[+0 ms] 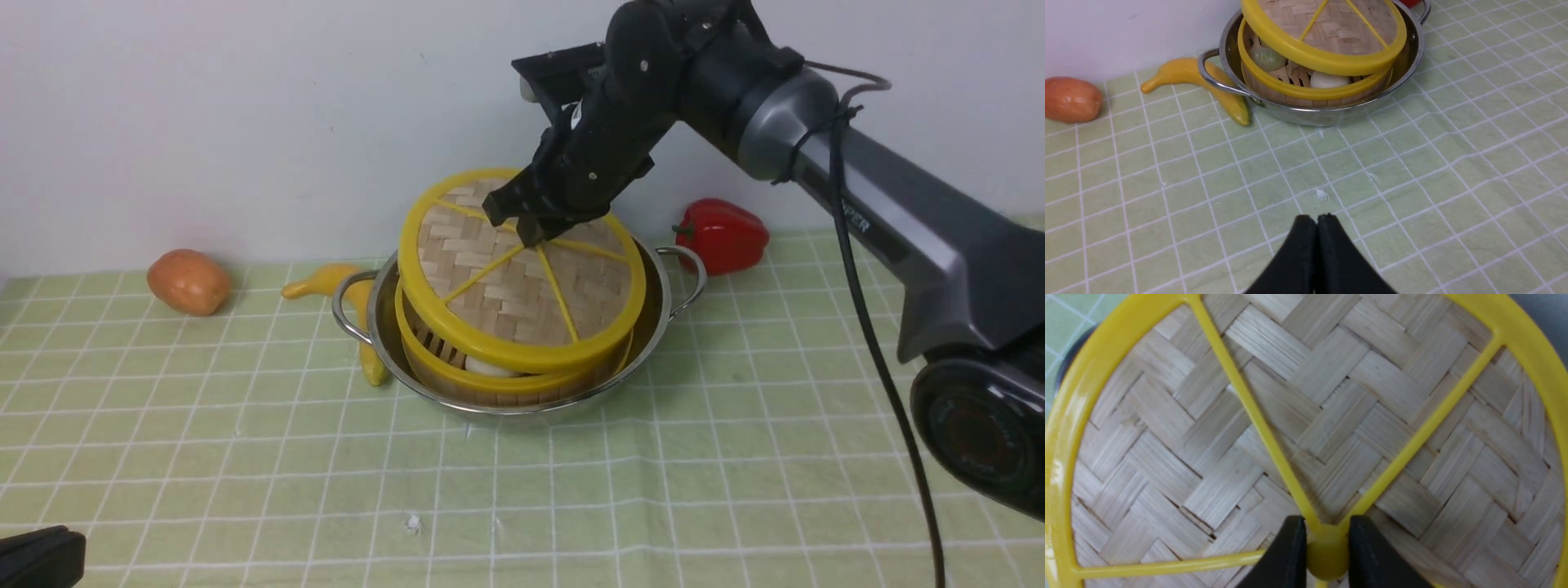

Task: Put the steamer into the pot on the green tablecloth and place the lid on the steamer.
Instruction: 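Place the bamboo steamer lid onto the steamer basket in the pot with the right gripper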

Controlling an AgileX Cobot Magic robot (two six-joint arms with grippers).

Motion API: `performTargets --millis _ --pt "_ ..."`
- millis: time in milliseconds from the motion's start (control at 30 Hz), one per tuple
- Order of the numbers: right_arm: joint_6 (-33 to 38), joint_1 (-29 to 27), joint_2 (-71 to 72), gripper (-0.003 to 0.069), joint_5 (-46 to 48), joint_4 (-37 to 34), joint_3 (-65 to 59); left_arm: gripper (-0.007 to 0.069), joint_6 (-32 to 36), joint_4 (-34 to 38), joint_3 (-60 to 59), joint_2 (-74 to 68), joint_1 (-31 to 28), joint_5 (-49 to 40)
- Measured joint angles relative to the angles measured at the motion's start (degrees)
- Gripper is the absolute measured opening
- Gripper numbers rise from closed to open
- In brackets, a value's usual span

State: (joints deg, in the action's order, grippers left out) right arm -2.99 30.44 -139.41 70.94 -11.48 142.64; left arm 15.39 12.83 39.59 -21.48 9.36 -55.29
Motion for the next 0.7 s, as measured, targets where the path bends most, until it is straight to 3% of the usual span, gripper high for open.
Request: performTargets --millis 700 --pt "3.3 0.4 -2.0 0.0145 -0.4 -1.4 0.0 -0.0021 0.0 0.0 0.0 0.0 0.0 0.0"
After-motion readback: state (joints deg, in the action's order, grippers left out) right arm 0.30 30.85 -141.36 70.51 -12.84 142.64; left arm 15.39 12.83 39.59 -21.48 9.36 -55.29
